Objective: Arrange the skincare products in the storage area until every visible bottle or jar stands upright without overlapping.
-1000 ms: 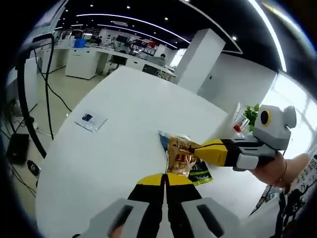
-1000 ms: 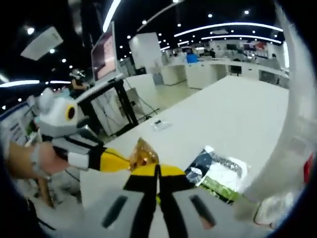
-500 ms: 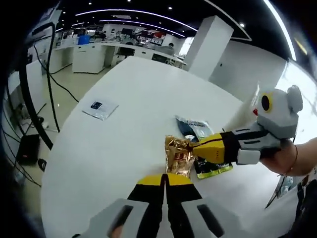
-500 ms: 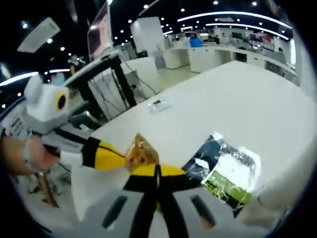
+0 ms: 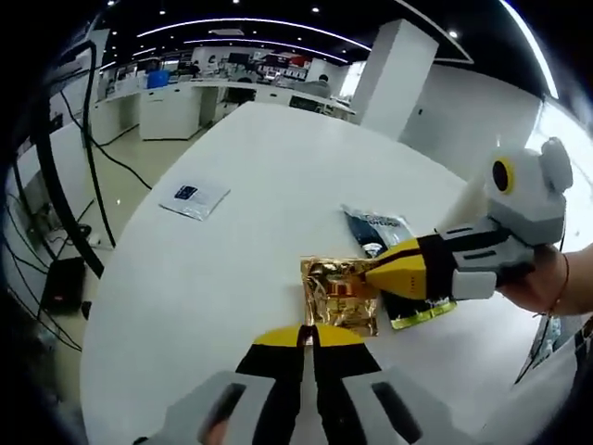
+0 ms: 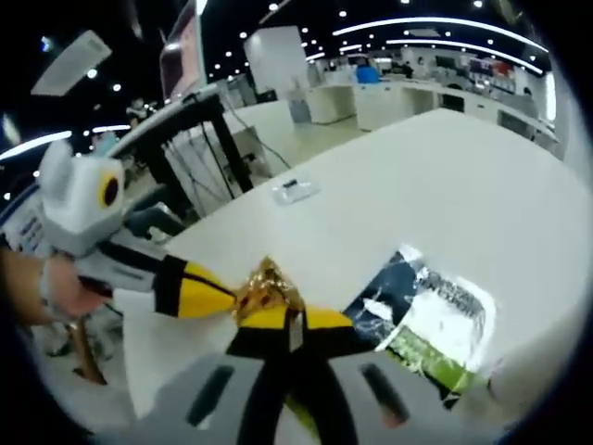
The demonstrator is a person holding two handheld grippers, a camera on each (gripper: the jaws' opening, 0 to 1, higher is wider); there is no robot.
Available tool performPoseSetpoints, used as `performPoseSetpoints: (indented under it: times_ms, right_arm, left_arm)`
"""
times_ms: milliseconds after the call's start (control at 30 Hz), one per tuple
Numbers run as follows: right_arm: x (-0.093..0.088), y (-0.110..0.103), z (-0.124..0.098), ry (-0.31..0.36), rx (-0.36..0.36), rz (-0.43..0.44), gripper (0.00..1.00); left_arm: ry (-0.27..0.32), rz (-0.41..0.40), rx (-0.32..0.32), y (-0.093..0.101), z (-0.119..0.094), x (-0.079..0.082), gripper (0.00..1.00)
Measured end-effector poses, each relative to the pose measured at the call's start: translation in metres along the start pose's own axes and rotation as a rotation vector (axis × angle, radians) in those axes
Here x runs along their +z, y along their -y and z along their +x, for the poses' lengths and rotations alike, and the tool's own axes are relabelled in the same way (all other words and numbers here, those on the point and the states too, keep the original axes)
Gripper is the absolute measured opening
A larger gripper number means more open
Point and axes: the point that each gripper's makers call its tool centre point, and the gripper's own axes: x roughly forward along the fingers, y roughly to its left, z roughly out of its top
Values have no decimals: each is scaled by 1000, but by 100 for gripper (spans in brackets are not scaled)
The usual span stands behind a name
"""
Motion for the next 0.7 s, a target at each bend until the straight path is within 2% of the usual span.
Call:
performPoseSetpoints:
  times_ms: [200,700]
  right_arm:
    - [-4,3,3,-13,-9,-17,4]
    - [-11,-15,6,-46,45,-59,4]
  left_arm:
    - [0,7,16,-3,2,-2,2]
    - [5,16,13,-4,4,7,2]
